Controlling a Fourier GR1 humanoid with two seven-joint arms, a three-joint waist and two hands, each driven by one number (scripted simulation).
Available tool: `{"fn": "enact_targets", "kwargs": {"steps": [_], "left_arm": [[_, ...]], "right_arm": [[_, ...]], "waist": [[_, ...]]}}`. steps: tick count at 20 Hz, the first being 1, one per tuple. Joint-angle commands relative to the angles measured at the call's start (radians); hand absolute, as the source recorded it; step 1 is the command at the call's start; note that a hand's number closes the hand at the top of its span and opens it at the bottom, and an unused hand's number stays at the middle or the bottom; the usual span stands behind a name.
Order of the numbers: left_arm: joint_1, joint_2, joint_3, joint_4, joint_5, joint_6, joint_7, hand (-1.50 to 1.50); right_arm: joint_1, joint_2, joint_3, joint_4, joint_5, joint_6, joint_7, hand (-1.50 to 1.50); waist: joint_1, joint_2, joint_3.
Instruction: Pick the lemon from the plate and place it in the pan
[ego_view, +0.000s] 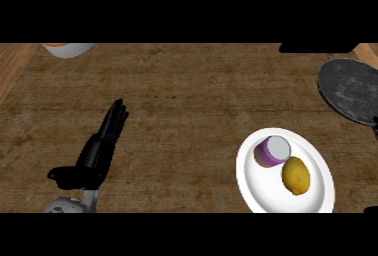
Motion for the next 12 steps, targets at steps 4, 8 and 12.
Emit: {"fn": "enact_targets", "kwargs": {"steps": [4, 8, 12], "left_arm": [[-0.013, -0.013, -0.003, -0.017, -0.014, -0.004, 0.018, 0.00], [-0.006, -0.043, -0.013, 0.028, -0.028, -0.010, 0.008, 0.00], [-0.015, -0.056, 0.013, 0.006, -0.052, 0.002, 0.009, 0.00]], "right_arm": [[-0.117, -0.039, 0.242, 0.019, 0.211, 0.068, 0.151, -1.50], [-0.179, -0.012, 0.331, 0.049, 0.323, 0.086, 0.205, -1.50], [-0.248, 0.068, 0.399, 0.057, 0.374, 0.121, 0.326, -1.50]], "waist": [[0.017, 0.003, 0.001], [0.004, 0.001, 0.001], [0.001, -0.001, 0.001]]}}
